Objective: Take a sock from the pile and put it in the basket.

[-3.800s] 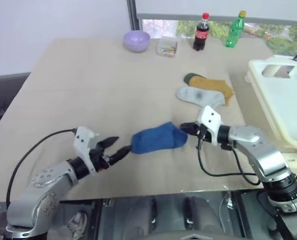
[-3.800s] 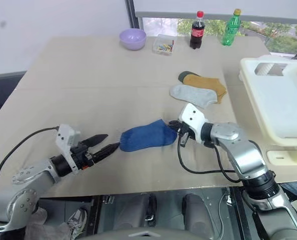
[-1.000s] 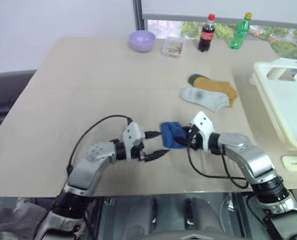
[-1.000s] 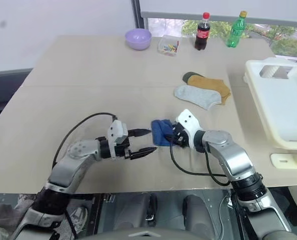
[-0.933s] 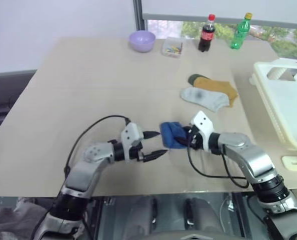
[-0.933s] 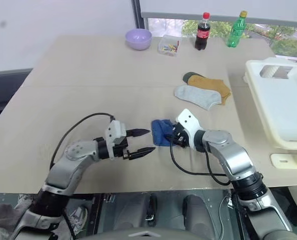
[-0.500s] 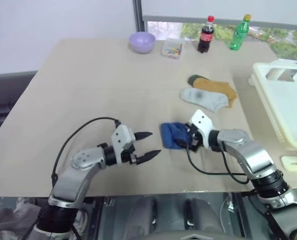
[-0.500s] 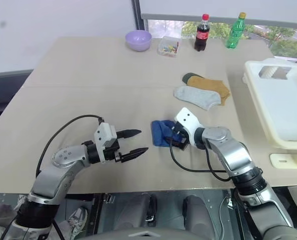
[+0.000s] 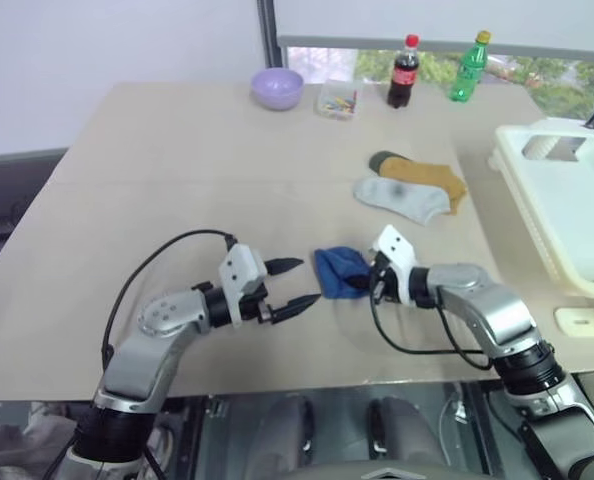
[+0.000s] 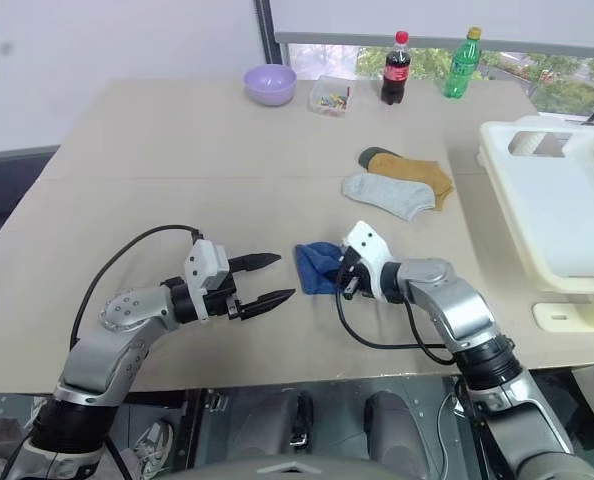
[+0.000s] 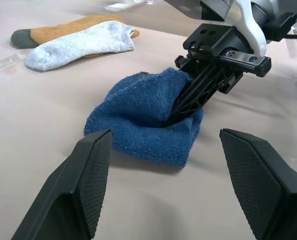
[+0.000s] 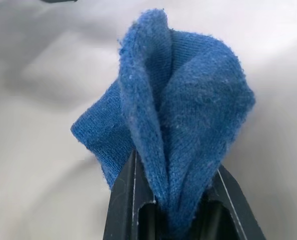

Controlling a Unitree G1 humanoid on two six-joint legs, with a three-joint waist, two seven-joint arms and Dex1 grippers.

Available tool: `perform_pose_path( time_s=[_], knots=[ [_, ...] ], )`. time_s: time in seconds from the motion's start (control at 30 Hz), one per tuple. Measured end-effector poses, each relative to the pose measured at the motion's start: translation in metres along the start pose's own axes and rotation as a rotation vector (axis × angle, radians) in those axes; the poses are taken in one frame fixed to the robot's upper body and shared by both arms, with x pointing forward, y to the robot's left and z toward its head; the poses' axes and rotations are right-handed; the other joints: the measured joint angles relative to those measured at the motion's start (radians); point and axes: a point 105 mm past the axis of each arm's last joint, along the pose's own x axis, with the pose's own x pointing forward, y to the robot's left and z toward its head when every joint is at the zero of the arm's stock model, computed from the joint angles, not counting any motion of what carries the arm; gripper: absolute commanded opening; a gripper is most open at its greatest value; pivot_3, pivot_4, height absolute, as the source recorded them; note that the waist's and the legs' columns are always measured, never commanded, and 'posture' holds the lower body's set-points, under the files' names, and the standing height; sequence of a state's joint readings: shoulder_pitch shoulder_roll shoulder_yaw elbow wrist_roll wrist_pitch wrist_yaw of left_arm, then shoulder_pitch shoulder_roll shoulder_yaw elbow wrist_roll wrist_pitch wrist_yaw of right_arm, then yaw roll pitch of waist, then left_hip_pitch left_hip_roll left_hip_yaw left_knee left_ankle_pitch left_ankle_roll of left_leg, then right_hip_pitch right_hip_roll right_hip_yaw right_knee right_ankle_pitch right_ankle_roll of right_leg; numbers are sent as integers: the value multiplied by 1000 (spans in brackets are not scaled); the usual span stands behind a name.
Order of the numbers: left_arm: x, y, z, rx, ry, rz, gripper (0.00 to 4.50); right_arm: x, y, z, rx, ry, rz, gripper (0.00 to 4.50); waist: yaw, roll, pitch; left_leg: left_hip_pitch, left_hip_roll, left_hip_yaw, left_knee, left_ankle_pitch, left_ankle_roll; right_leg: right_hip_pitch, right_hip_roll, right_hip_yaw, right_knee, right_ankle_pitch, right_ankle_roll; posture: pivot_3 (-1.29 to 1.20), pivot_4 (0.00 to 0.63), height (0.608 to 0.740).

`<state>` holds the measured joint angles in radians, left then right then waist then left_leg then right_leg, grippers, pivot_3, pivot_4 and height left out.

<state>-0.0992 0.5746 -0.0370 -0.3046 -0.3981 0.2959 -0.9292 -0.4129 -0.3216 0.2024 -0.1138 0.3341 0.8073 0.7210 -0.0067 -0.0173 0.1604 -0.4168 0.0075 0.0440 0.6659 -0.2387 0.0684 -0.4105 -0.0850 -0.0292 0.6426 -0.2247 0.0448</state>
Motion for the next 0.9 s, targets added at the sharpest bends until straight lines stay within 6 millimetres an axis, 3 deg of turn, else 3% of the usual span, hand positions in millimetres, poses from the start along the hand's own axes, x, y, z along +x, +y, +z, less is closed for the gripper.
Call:
perform_pose_path(
  time_s=[0.03,0.17,0.27,0.33,0.43,0.5,0.57,0.63,0.83,0.9],
  knots=[
    [2,0,3,-2,-18,-2,3647,-4,-9,2,98,-56,-34,29,1,1,1,-1,0,0,0,0,0,-1,0,1,0,0,0,0,150,740],
    [5,2,11,-5,-54,2,3647,-31,-36,17,224,-177,-127,29,6,2,2,-3,-1,0,0,0,0,-1,-1,3,0,0,0,0,150,740],
    [13,6,24,-11,-111,11,3647,-65,-63,48,244,-307,-220,29,6,4,3,-6,-1,0,0,0,0,-4,-1,2,0,0,0,0,150,740],
    [24,9,40,-16,-186,26,3647,-100,-101,85,255,-425,-373,29,7,8,7,-7,-2,1,2,0,0,-4,-1,0,0,1,0,0,150,740],
    [36,10,56,-11,-255,25,3647,-169,-151,140,237,-620,-667,29,12,10,8,-7,-3,1,1,0,1,-3,2,-1,0,0,1,0,150,740],
    [40,12,59,-22,-273,24,3647,-202,-175,154,270,-697,-816,29,12,10,8,-7,-2,2,0,0,1,-4,6,0,-1,2,4,0,150,740],
    [45,11,64,-16,-287,11,3647,-218,-196,149,318,-700,-928,29,10,10,8,-7,-2,3,-1,0,1,-4,7,1,-2,2,4,0,150,740],
    [49,13,67,-6,-292,-3,3647,-221,-214,131,382,-656,-1012,29,3,10,8,-8,-2,5,-2,0,2,-5,7,2,-3,2,5,0,150,740],
    [52,13,67,2,-286,-14,3647,-227,-238,81,521,-516,-1182,29,-6,11,9,-13,-3,5,-1,0,1,-7,7,2,-6,3,6,0,150,740],
    [52,13,67,5,-288,-13,3647,-230,-240,70,544,-494,-1209,992,-5,11,9,-13,-3,5,-1,0,1,-7,7,2,-6,3,6,0,150,740]
  ],
)
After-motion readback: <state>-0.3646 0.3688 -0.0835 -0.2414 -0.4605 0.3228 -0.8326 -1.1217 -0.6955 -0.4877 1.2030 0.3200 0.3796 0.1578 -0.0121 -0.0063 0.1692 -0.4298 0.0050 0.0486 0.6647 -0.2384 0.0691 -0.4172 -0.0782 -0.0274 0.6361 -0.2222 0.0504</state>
